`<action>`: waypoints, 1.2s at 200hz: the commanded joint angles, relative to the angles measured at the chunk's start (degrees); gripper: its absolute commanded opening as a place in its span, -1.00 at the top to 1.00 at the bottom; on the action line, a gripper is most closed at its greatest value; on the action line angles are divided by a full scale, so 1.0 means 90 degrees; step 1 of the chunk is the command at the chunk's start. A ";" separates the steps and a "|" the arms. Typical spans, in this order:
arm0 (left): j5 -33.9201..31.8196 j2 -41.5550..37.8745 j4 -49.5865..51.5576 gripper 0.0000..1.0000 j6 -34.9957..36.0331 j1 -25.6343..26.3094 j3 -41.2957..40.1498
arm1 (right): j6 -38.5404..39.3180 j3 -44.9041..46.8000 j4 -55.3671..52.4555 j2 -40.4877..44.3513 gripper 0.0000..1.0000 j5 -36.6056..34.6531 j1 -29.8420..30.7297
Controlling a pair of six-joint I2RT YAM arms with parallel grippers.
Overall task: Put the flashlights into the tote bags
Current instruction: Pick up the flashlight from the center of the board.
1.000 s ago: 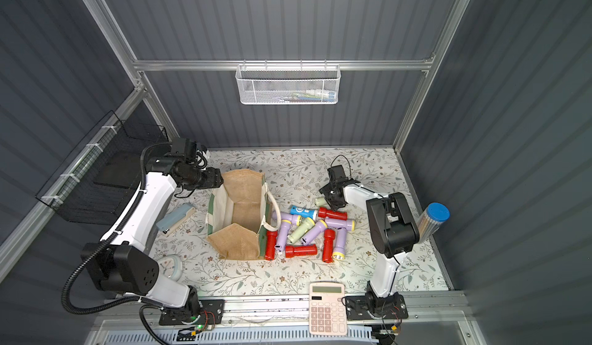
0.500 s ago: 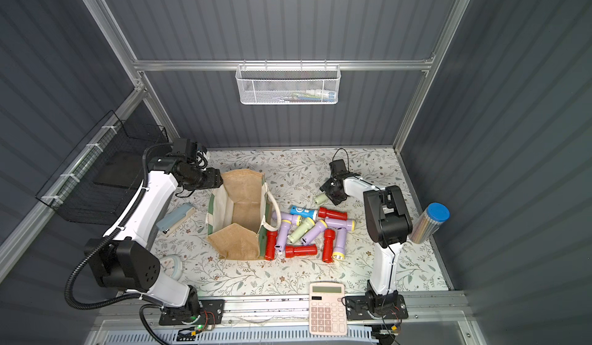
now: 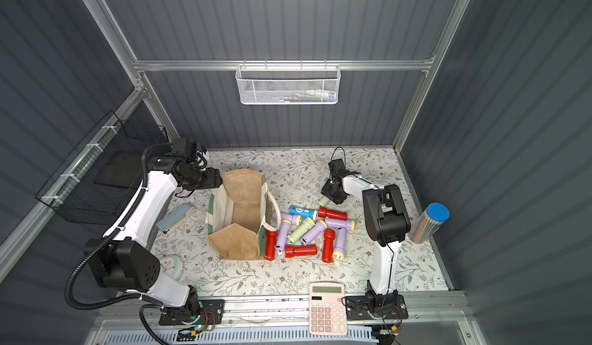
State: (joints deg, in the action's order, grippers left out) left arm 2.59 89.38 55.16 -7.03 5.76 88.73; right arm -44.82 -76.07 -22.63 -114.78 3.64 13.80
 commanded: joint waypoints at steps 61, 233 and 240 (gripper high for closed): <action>0.0171 -0.0030 -0.0076 -0.39 0.0046 -0.0095 -0.0073 | 0.0569 -0.0170 -0.0389 -0.0155 0.59 -0.0590 -0.0068; 0.0976 -0.0336 -0.0257 0.02 0.0009 -0.0153 -0.0324 | 0.1476 -0.0387 -0.1049 0.2456 0.76 -0.1249 0.0348; 0.0989 -0.0368 -0.0276 0.03 -0.0008 -0.0152 -0.0363 | 0.1512 -0.0437 -0.1086 0.2608 0.76 -0.1298 0.0444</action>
State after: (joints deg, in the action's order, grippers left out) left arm 8.27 88.47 53.10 -7.42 4.80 86.83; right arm -33.98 -77.17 -28.86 -95.09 -3.68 14.79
